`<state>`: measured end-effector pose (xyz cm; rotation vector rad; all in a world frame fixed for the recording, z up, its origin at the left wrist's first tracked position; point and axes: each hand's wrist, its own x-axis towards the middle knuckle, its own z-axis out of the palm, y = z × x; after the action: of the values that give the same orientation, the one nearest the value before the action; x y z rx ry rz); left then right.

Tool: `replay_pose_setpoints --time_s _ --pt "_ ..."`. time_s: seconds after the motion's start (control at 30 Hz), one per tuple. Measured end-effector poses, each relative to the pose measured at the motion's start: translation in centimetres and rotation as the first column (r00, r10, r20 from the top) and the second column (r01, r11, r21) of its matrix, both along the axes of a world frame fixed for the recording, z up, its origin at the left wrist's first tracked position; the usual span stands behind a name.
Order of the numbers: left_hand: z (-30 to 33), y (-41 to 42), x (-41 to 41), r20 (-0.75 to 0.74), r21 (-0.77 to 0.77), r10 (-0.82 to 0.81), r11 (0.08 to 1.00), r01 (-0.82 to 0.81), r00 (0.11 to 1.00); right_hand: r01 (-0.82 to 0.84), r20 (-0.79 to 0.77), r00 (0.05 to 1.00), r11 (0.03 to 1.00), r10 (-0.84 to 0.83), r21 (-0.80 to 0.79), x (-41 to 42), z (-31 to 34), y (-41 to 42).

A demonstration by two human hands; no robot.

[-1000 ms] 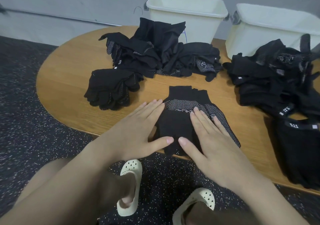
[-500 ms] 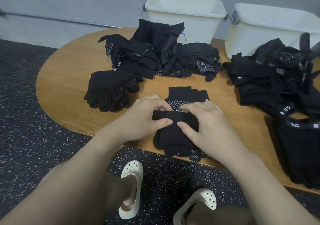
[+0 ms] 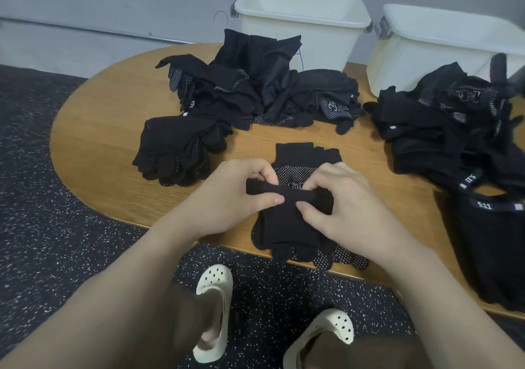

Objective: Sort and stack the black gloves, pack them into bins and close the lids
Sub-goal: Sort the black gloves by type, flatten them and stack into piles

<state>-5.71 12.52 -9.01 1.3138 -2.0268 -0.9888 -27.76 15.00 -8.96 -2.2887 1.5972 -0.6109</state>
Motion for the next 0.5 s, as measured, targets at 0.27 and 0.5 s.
replay_pose_setpoints --time_s 0.27,0.5 --pt "1.1 0.5 -0.3 -0.424 0.178 0.093 0.984 -0.018 0.901 -0.092 0.571 0.817 0.963 -0.073 0.254 -0.9 1.9 1.2" --pt "1.5 0.8 -1.7 -0.496 0.276 0.032 0.953 0.123 0.868 -0.030 0.732 0.660 0.968 -0.167 0.248 -1.4 2.2 1.4"
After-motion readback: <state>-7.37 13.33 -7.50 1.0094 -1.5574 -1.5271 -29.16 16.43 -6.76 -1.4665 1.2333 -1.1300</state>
